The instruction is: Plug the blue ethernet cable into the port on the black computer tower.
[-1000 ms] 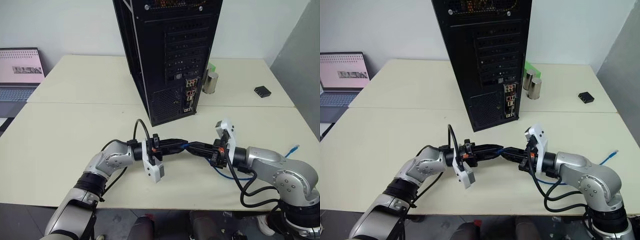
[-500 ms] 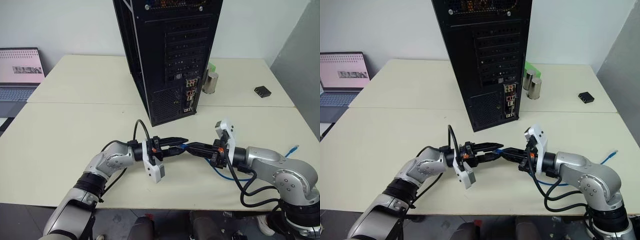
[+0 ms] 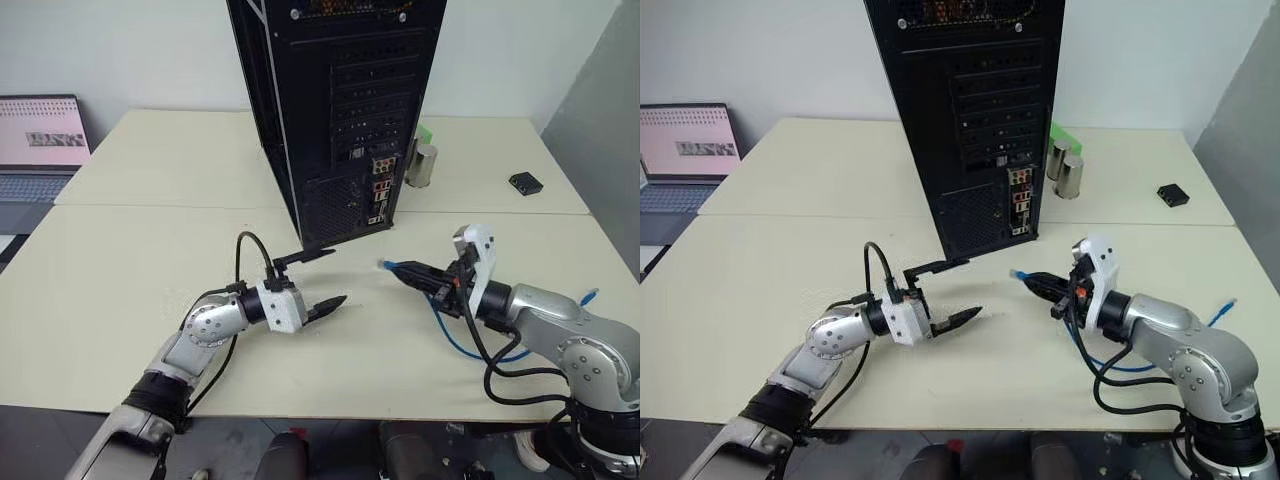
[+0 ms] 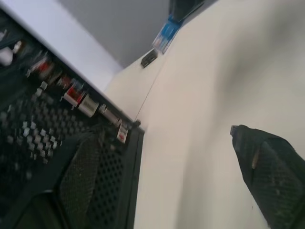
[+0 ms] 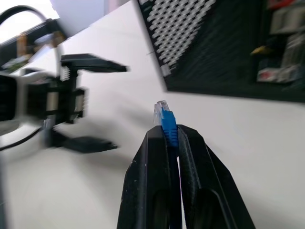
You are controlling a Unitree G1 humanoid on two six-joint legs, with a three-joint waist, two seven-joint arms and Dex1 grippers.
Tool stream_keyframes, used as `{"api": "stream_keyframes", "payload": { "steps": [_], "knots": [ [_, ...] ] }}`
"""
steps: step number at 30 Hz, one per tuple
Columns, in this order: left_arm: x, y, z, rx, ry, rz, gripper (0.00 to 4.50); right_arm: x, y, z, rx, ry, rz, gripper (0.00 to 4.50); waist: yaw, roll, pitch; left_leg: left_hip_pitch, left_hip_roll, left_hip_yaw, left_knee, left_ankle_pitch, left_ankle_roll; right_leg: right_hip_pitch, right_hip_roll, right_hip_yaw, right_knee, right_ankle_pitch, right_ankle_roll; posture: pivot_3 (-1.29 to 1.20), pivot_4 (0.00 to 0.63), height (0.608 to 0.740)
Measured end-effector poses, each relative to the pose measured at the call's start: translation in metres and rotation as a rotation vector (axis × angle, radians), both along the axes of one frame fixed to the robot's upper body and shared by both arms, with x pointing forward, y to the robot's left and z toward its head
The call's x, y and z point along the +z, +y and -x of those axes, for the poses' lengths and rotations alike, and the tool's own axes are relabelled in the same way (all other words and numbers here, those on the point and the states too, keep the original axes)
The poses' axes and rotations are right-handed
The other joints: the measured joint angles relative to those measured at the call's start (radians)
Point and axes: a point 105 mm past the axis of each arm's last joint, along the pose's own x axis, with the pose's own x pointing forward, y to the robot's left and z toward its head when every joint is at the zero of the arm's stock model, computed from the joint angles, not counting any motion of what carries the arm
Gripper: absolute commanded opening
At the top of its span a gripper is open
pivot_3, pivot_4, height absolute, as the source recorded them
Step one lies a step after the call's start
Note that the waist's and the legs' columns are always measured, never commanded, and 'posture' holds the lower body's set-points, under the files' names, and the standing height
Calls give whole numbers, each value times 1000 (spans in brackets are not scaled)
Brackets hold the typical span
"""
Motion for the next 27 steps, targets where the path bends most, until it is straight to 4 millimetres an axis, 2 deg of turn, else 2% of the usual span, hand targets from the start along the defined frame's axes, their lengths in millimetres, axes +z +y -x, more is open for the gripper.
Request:
{"api": "stream_keyframes", "payload": {
  "steps": [6,9,12,15,22,27],
  "knots": [
    [19,-15,-3,83,230,168,4445,6,14,-22,-225,-117,43,1,-2,0,0,0,0,0,0,0,0,0,1,1,0,0,0,0,150,740],
    [20,-16,-6,135,306,201,4445,9,20,-28,-295,-147,57,1,-2,0,0,0,0,0,0,0,0,-1,1,1,0,0,0,0,150,740],
    [25,-21,-13,198,370,266,4445,15,25,-42,-412,-174,15,1,-1,0,0,0,0,0,0,0,0,-1,1,1,0,0,0,0,150,740],
    [31,-23,-18,240,396,301,4445,21,24,-54,-496,-208,-4,0,-1,0,0,-1,0,0,0,0,0,-1,0,1,0,0,0,0,150,740],
    [32,-27,-19,260,429,326,4445,16,26,-64,-526,-217,-6,0,-1,0,0,-1,0,0,-1,0,0,-2,0,1,0,0,0,0,150,740],
    [38,-32,-16,244,408,331,4445,21,34,-70,-497,-236,-20,0,-1,0,0,0,0,1,-1,0,0,-2,0,1,0,0,0,0,150,740]
  ]
}}
